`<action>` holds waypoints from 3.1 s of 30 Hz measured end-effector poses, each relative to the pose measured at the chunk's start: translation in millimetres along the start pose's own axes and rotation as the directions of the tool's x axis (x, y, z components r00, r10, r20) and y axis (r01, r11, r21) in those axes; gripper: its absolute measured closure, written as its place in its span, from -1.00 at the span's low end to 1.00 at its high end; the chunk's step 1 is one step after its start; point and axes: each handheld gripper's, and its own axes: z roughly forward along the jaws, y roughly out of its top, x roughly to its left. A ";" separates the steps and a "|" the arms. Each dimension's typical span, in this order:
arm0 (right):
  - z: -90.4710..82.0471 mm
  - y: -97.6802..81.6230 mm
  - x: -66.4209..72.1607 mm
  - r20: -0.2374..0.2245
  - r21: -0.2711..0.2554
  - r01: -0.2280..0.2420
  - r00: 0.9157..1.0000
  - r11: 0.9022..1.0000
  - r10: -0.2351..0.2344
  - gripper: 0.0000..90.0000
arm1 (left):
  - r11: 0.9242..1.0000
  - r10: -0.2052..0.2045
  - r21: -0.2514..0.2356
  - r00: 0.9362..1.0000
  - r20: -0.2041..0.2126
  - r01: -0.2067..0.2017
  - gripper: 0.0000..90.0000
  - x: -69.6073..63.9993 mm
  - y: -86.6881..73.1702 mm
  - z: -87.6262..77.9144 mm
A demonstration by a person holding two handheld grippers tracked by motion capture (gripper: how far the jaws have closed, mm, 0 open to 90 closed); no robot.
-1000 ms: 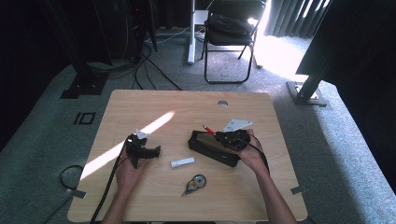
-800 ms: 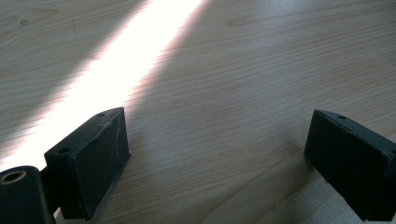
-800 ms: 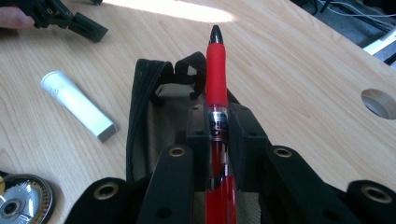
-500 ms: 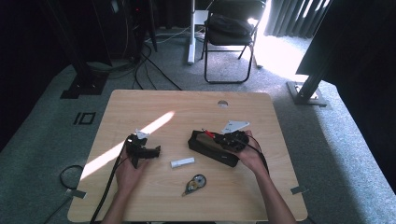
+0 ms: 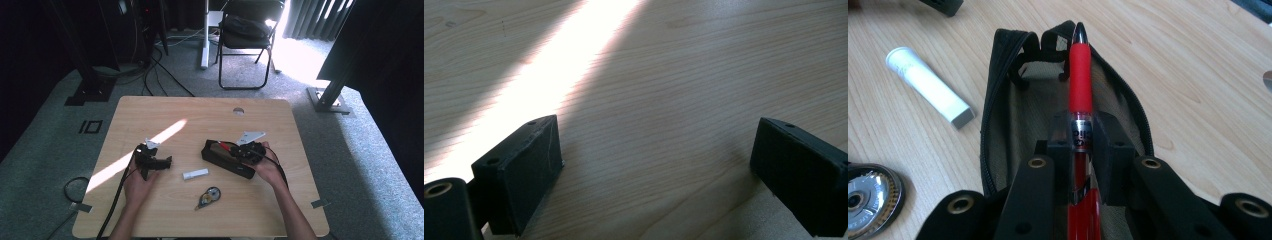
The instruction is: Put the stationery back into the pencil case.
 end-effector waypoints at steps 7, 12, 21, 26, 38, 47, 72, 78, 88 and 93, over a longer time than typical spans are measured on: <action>0.6 -1.3 -0.2 -0.001 0.003 -0.005 1.000 1.000 0.005 0.74 | 1.000 0.000 0.000 1.000 0.000 0.000 -0.85 0.0 0.0 0.0; -3.3 -0.3 -1.1 0.006 -0.015 -0.014 1.000 1.000 0.014 0.68 | 1.000 -0.001 0.000 1.000 0.000 0.001 -0.85 0.0 0.0 0.1; -19.0 4.9 7.9 0.019 -0.067 0.005 1.000 0.998 -0.003 0.60 | 1.000 0.000 0.000 1.000 0.000 0.000 -0.86 0.0 0.0 0.1; -25.4 6.7 17.7 0.016 -0.092 0.024 1.000 0.995 -0.022 0.56 | 1.000 0.000 0.000 1.000 0.000 0.000 -0.85 0.0 0.0 0.0; -27.5 2.9 38.7 -0.019 -0.111 0.049 0.998 0.993 -0.052 0.37 | 1.000 -0.001 0.000 1.000 0.000 0.001 -0.85 0.0 0.0 0.1; -24.8 0.6 52.6 -0.054 -0.116 0.074 0.995 0.991 -0.080 0.31 | 1.000 -0.001 0.000 1.000 0.000 0.001 -0.85 0.0 0.0 0.1; -5.5 -17.6 80.5 -0.131 -0.084 0.080 0.987 0.993 -0.091 0.06 | 1.000 -0.001 0.000 1.000 0.000 0.001 -0.85 0.0 0.0 0.1; -0.2 -21.6 87.5 -0.152 -0.069 0.093 0.983 0.993 -0.103 -0.04 | 1.000 -0.001 0.000 1.000 0.000 0.001 -0.85 0.0 0.0 0.1; 8.7 -31.2 103.0 -0.195 -0.052 0.122 0.972 0.991 -0.130 -0.24 | 1.000 -0.001 0.000 1.000 0.000 0.001 -0.85 0.0 0.0 0.0; 11.9 -35.8 109.9 -0.214 -0.041 0.147 0.965 0.988 -0.153 -0.35 | 1.000 -0.001 -0.001 1.000 0.000 0.001 -0.85 -0.1 0.0 0.1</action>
